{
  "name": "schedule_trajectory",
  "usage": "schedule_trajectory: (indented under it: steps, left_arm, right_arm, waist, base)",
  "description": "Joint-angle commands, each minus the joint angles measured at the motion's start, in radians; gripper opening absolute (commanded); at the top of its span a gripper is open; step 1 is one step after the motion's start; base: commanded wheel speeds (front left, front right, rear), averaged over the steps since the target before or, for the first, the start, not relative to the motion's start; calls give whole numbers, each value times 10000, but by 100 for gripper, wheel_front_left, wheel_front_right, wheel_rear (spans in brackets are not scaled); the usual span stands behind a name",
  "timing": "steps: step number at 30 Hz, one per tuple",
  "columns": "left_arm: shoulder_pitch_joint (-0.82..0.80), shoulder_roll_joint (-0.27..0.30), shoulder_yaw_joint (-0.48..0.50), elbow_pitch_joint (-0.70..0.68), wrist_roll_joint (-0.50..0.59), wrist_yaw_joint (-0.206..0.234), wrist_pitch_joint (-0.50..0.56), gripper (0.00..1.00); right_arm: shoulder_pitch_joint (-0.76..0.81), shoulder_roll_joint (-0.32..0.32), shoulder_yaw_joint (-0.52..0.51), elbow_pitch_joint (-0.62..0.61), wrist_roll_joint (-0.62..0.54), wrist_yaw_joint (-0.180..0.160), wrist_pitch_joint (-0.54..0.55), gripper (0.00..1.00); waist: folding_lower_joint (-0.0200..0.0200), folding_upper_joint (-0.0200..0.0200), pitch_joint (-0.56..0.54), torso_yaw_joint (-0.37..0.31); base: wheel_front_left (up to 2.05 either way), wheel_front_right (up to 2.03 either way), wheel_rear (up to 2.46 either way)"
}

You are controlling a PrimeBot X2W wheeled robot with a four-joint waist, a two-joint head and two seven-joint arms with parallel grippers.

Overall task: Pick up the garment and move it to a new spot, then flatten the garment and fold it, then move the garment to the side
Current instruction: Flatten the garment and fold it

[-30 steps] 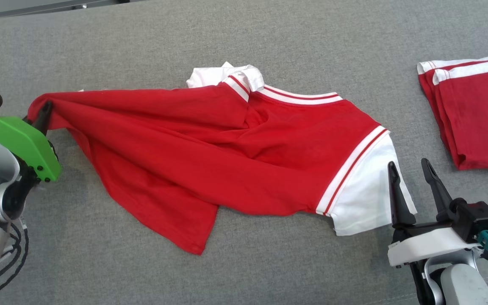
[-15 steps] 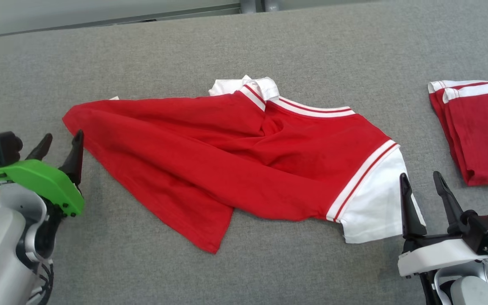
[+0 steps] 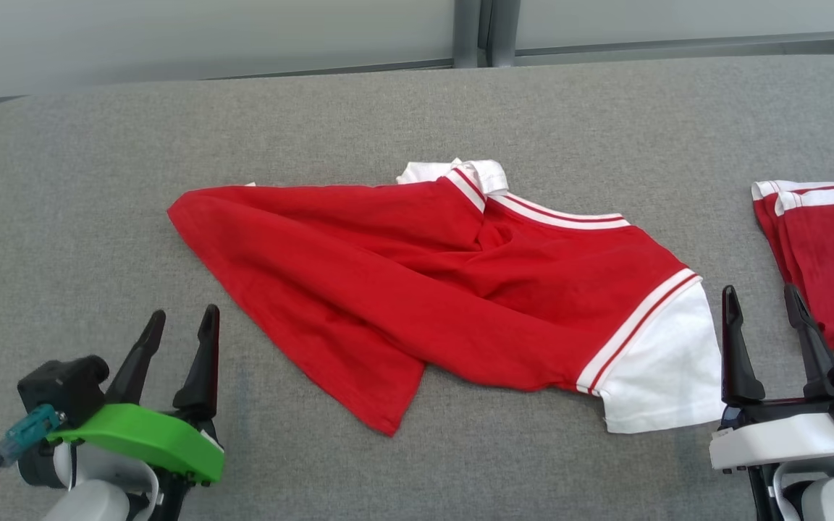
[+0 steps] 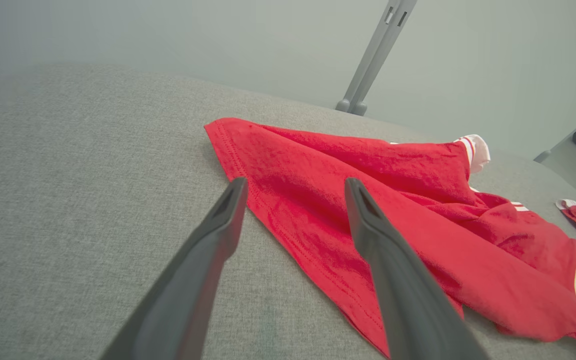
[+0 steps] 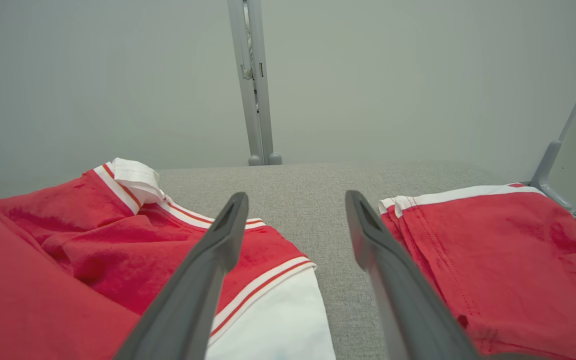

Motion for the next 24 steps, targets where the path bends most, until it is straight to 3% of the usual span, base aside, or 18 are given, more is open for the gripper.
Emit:
schedule_trajectory:
  steps: [1,6,12,19,24]
  left_arm:
    - [162,-90,-1,84,93,-76,-85,100]
    - [802,-351,405,909,794,-766,-478,100]
    - [2113,-1312,2291,818,2703,-1457,-480,100]
    - [3195,-2207,3898,854,4620,-2829,-484,100]
    - [3681,-2847,4885,1014,5342,-3432,-485,100]
  right_arm:
    - [118,-32,-24,-59,-38,-3,-27,100]
    - [449,-33,-111,-125,-112,-3,-29,100]
    - [1069,-29,-484,-194,-318,-3,-27,100]
    - [1390,-29,-643,-290,-842,-3,-27,100]
    - [1473,-30,-704,-249,-1006,-3,-27,100]
  waist:
    - [0,75,-159,86]
    - [0,75,-596,66]
    - [0,75,-1206,111]
    - [0,75,-1340,95]
    - [0,75,-1416,60]
  base:
    - [0,0,0]
    - [0,0,0]
    - [0,0,0]
    - [0,0,0]
    - [0,0,0]
